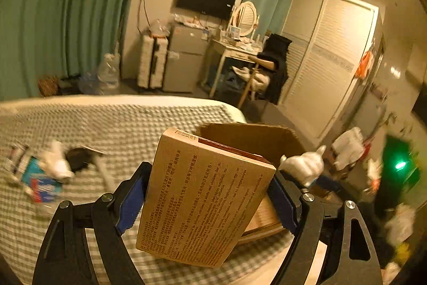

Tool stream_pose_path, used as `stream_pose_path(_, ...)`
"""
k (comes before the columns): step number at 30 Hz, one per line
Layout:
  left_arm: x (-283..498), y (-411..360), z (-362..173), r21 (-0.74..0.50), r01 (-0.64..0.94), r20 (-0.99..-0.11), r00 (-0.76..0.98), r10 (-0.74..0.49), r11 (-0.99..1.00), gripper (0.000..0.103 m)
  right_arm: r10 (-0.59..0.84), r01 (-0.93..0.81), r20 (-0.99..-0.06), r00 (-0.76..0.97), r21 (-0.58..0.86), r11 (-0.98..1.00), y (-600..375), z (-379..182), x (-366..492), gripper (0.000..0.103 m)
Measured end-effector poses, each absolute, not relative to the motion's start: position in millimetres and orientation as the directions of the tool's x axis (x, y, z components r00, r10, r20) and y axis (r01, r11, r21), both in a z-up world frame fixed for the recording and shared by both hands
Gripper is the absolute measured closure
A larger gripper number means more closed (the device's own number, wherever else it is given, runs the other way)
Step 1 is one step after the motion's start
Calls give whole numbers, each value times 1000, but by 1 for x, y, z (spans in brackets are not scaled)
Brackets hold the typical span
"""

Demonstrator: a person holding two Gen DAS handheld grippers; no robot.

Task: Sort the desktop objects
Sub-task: 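Carry the leaflet and the bunny figurine over the cardboard box, then open both tools to drop the leaflet and figurine into the box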

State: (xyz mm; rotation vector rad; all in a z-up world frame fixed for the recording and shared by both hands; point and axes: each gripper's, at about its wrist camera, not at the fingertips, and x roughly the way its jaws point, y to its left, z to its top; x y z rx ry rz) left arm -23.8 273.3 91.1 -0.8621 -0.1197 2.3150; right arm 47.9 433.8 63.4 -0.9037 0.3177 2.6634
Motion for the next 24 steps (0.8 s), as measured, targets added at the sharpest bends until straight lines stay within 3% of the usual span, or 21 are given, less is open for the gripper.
stream_pose_path(3,-36,295,84,-344,-553,-551,-535,640,-759,18,239,-409,-651,-720,119,-905,466,46,44,34)
stream_pose_path(9,-47,345,61,-326,-573,-582,-505,637,-752,18,254,-447,-689,-679,113,-887,491,20,44,33)
stream_pose_path(12,-52,360,54,-296,-577,-600,-508,618,-761,11,257,-459,-696,-670,117,-881,498,12,44,22)
stream_pose_path(15,-51,362,48,-292,-562,-619,-506,601,-774,3,255,-470,-690,-678,140,-871,499,10,48,21)
stream_pose_path(24,-47,322,68,-302,-563,-608,-508,610,-770,3,238,-441,-651,-721,166,-882,479,34,64,21)
